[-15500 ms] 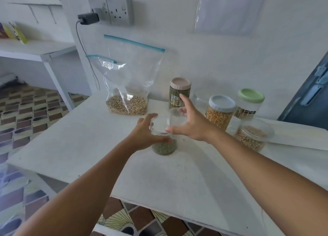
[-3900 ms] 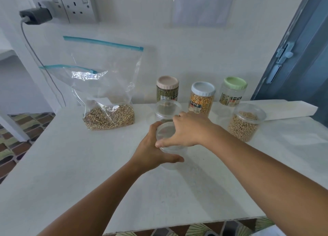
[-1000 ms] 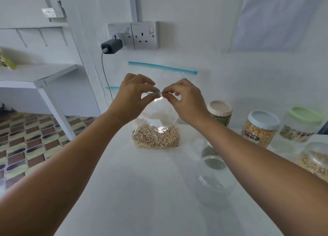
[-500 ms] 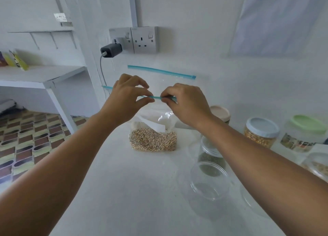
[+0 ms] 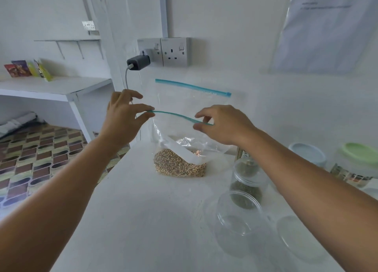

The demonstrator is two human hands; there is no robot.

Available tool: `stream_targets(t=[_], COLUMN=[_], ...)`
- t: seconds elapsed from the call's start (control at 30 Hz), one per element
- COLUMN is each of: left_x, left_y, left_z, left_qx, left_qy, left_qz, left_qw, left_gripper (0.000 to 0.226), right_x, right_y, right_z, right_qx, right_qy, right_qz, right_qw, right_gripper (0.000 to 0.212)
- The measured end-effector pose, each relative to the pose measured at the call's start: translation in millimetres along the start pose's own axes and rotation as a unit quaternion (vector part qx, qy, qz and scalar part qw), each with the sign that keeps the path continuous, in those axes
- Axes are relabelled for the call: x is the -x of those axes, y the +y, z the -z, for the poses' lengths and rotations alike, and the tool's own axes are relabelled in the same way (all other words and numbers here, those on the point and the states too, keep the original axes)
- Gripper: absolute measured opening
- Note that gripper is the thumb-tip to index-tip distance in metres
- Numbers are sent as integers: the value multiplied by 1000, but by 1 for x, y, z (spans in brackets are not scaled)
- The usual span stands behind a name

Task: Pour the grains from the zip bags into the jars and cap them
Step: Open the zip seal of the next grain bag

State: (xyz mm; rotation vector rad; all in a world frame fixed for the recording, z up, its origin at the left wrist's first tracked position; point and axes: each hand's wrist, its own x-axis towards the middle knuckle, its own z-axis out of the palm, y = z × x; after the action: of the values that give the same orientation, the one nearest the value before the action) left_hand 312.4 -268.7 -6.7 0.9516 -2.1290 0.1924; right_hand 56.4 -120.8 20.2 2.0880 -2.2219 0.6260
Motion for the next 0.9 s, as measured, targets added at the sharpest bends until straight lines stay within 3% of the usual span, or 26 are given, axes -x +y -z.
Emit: stream_targets(t=[0.1, 0.23, 0.3, 0.37, 0.5, 0.67, 0.77, 0.9], left_x=[6, 25, 39, 48, 42, 34, 29, 24], left_y=[13, 49, 68, 83, 111, 119, 120, 118], left_z=[-4, -1, -5, -12, -5, 3, 9, 12], left_qx=[49, 119, 185, 227, 417, 500, 495, 493], left_qy=[32, 47, 41, -24, -66, -83, -89, -73], left_qz=[56, 187, 266, 312, 392, 450, 468, 459], left_qw=[997, 974, 945, 922, 817, 735, 727, 736], left_gripper=[26, 64, 60, 51, 41, 21, 21, 38], right_x=[-5, -11, -12, -11, -9, -9, -9, -10], right_y=[-12, -11, -10, -12, -18, -13, -13, -16], right_z=[-7, -25, -26, -25, -27, -26, -24, -22], right_qx=[17, -76, -176, -276, -370, -429, -431, -417], right_qy=[-65, -25, -11, -8, -42, -74, -84, -85], right_qz=[15, -6, -32, -50, -51, -56, -39, -13], right_qw=[998, 997, 984, 960, 927, 898, 897, 905], right_gripper=[36, 21, 21, 22, 27, 19, 17, 14])
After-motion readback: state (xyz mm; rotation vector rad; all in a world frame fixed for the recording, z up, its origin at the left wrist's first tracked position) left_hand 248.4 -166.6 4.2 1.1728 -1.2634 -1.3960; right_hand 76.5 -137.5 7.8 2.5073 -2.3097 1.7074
